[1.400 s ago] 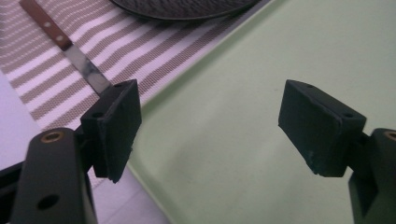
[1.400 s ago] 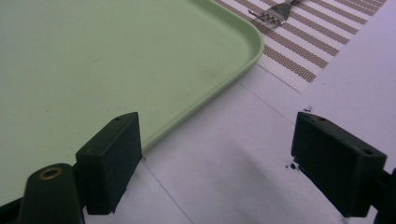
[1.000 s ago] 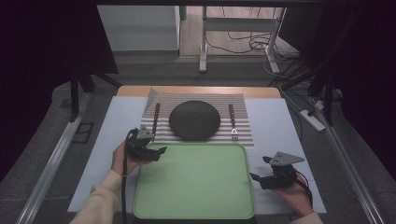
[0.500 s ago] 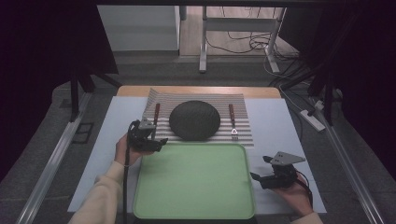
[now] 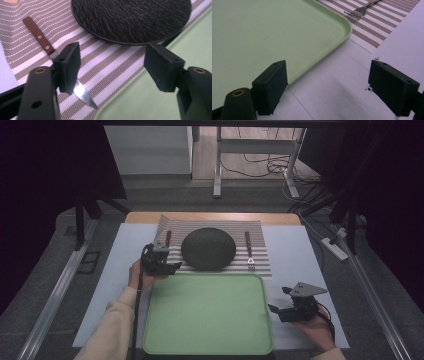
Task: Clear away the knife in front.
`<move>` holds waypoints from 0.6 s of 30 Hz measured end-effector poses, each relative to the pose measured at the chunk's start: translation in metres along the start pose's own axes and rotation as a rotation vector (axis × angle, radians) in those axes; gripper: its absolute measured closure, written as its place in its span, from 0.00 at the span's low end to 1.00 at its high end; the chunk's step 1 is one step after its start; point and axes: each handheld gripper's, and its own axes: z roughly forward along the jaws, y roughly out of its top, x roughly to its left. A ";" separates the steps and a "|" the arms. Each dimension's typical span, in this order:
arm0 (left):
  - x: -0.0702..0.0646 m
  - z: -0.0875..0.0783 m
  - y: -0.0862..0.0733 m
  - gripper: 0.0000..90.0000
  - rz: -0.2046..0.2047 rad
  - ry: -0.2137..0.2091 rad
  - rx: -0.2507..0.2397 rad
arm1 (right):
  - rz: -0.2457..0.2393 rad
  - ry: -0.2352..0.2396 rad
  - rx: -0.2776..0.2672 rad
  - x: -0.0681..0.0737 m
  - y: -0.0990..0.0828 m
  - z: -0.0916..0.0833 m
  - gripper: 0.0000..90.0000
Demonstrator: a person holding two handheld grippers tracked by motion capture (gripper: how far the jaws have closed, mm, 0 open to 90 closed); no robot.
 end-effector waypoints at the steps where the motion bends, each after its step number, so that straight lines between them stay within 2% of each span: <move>1: 0.000 0.002 0.000 0.41 0.006 0.000 0.004 | -0.003 0.000 0.002 0.000 0.000 0.000 0.18; 3: 0.000 0.006 0.000 0.52 0.015 -0.003 0.016 | -0.004 -0.001 0.002 0.000 0.000 0.000 0.17; 4: 0.000 0.008 0.000 0.52 0.023 -0.006 0.024 | -0.004 -0.001 0.002 0.000 0.000 0.000 0.17; 6: 0.002 0.012 -0.002 0.66 0.029 -0.008 0.041 | -0.001 -0.001 0.000 0.000 0.000 0.000 0.17; 11: 0.007 0.020 -0.005 0.93 0.016 -0.033 0.064 | -0.003 0.000 0.002 0.000 0.000 0.000 0.17; 13: 0.009 0.023 -0.006 0.98 0.019 -0.034 0.074 | 0.000 -0.001 0.001 0.000 0.000 0.000 0.17; 18: 0.013 0.028 -0.009 0.98 0.009 -0.024 0.091 | 0.003 0.002 0.000 0.000 0.000 0.000 0.17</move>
